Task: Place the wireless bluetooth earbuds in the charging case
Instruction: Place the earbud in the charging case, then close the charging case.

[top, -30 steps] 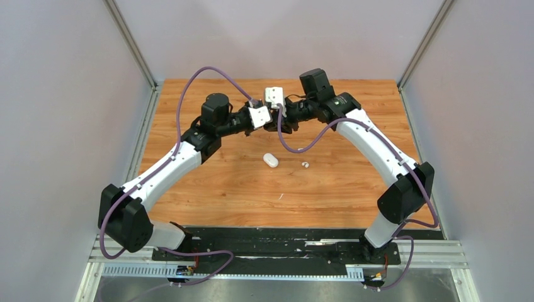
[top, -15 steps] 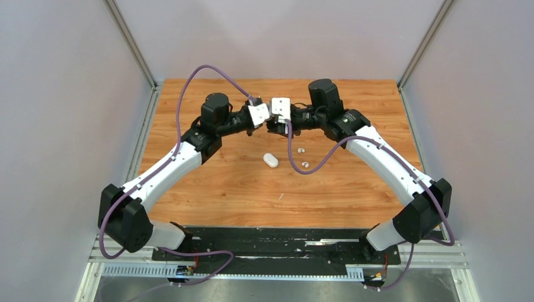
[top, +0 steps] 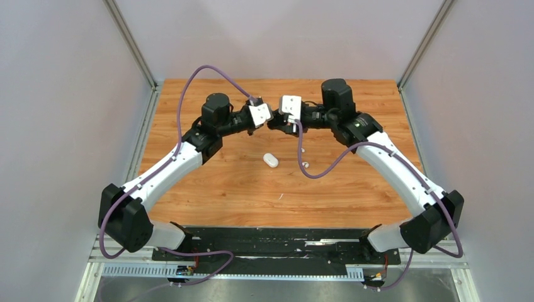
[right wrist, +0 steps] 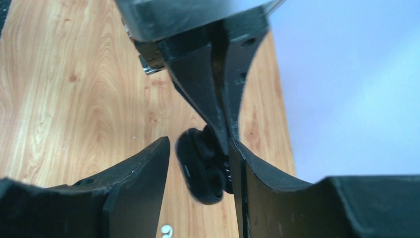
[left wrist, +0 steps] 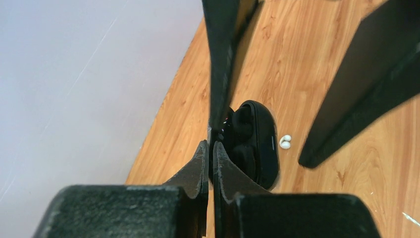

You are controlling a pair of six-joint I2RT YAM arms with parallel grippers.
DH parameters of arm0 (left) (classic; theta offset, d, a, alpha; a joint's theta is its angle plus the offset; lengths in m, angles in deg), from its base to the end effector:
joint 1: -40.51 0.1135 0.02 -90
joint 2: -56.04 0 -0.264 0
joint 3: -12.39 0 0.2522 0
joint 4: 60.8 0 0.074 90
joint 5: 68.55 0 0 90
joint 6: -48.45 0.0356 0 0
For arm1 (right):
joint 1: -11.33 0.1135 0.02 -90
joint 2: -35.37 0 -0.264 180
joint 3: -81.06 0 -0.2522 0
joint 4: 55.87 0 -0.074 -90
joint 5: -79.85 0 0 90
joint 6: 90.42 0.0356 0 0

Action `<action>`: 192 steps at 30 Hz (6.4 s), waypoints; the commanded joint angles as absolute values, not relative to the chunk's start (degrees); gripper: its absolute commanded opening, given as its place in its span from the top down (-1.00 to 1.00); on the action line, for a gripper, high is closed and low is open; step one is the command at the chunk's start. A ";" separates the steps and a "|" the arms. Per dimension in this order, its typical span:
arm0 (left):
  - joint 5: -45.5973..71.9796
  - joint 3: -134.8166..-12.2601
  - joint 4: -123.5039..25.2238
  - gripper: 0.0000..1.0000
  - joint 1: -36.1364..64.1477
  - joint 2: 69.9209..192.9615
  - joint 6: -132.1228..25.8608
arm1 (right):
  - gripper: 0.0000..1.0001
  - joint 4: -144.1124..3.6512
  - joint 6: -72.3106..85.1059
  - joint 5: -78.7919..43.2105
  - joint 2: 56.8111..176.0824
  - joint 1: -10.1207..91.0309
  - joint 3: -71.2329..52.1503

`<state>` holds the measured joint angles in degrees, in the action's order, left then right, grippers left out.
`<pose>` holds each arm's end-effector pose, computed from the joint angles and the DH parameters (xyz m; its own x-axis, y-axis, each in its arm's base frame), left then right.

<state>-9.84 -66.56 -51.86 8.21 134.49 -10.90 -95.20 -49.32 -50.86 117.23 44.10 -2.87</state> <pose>0.2628 -0.1880 0.3590 0.3474 0.2958 -0.8898 0.8297 0.3453 0.4387 0.2553 0.1919 0.3939 0.4487 -0.3905 -0.8038 -0.8651 0.0357 -0.5003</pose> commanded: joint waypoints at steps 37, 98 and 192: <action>-14.74 -63.75 -55.45 1.00 7.47 131.92 8.99 | 0.14 -86.41 -8.08 -78.90 129.75 28.07 6.41; -10.36 -61.46 -64.75 1.00 7.49 132.28 10.68 | 1.00 -88.73 -9.82 -82.78 136.11 29.57 8.14; -48.54 -77.88 -70.93 1.00 24.25 146.18 -60.49 | 0.39 -57.06 -10.65 -45.10 119.07 36.67 0.45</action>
<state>-45.72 -78.54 -70.70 23.90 147.65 -60.71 -59.99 -13.50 -46.44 122.02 37.39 -3.77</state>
